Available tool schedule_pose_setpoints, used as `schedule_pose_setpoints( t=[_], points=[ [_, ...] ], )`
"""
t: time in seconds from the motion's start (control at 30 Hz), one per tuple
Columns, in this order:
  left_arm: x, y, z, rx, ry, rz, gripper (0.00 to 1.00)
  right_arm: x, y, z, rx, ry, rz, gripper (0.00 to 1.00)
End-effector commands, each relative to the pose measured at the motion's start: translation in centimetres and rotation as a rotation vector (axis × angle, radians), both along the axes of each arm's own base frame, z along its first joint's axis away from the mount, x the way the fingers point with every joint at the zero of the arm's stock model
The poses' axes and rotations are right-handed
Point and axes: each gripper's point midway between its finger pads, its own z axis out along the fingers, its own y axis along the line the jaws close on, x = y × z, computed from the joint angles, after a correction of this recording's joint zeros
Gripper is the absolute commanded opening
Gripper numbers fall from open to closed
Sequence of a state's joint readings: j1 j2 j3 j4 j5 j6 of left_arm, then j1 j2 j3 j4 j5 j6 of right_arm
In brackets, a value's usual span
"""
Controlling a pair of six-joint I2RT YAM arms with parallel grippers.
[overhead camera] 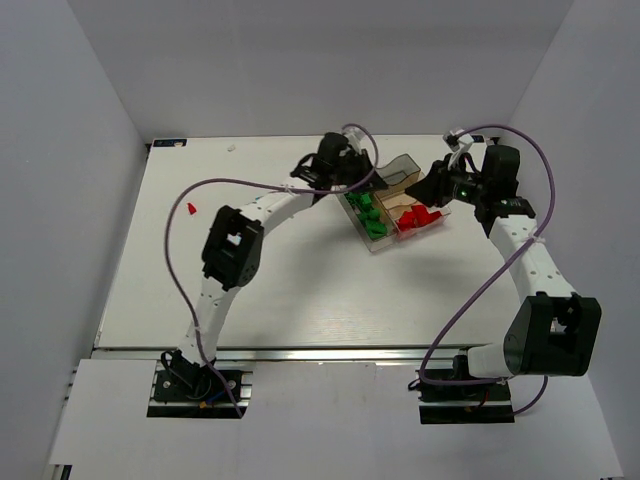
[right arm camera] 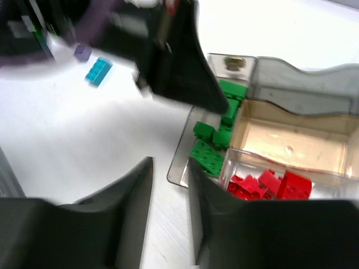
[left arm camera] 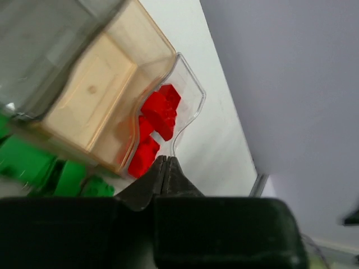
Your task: Sort the legos into containers by color
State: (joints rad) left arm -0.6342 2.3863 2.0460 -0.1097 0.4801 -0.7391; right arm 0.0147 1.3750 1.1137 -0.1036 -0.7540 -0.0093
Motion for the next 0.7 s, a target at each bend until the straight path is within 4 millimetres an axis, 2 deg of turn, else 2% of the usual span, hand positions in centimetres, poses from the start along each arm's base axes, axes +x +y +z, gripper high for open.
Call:
schedule_pose_setpoints(
  t=[0.0,0.03,0.07,0.1,0.13,0.2,0.23,0.27,0.3,0.33,0.37,0.4,0.47,0.57,0.6,0.67],
  points=[
    [2.1,8.5,12.0,-0.033,-0.164,0.206,0.00,-2.1,1.7,1.5,0.014,-0.101,0.204,0.40],
    [2.9,12.4,9.1,0.031,-0.106,0.304,0.00,-3.2,2.5,1.5,0.040,-0.098,0.297,0.45],
    [2.9,14.5,9.2,0.045,-0.102,0.353,0.00,-3.5,3.2,0.6,0.041,-0.073,0.341,0.51],
    [2.1,17.0,11.7,0.041,-0.129,0.405,0.00,-3.9,3.4,0.2,0.012,-0.074,0.373,0.53],
    [2.5,21.1,9.4,0.103,-0.083,0.509,0.04,-4.1,4.4,-0.9,-0.008,-0.053,0.407,0.54],
    [1.5,25.6,8.3,0.178,-0.024,0.614,0.23,-4.0,4.8,-1.9,-0.060,-0.048,0.416,0.54],
    [0.9,28.6,9.2,0.211,-0.027,0.704,0.36,-4.1,5.7,-2.6,-0.106,-0.043,0.425,0.54],
    [0.6,32.0,7.7,0.261,0.013,0.775,0.57,-3.7,5.9,-3.2,-0.129,-0.028,0.419,0.54],
    [-0.7,33.9,6.3,0.316,0.077,0.802,0.65,-3.6,6.1,-3.7,-0.149,-0.016,0.413,0.54],
    [-1.2,36.9,6.5,0.372,0.077,0.902,0.70,-3.4,6.9,-4.4,-0.189,0.005,0.408,0.53],
    [-1.9,38.6,5.7,0.416,0.101,0.935,0.75,-3.1,7.1,-4.8,-0.206,0.017,0.395,0.52],
    [-2.8,41.4,4.7,0.469,0.153,0.982,0.79,-2.8,7.2,-5.1,-0.222,0.029,0.380,0.51],
    [-3.9,45.2,3.1,0.554,0.210,1.037,0.81,-2.4,7.8,-6.2,-0.260,0.071,0.350,0.51],
    [-4.6,48.1,0.8,0.639,0.283,1.062,0.82,-2.1,8.4,-7.0,-0.304,0.096,0.335,0.56],
    [-4.8,49.7,0.1,0.654,0.312,1.087,0.82,-2.0,8.5,-7.2,-0.315,0.101,0.330,0.56],
    [-4.9,51.0,-1.7,0.680,0.356,1.085,0.82,-2.2,8.9,-7.4,-0.322,0.112,0.335,0.57]
  ],
)
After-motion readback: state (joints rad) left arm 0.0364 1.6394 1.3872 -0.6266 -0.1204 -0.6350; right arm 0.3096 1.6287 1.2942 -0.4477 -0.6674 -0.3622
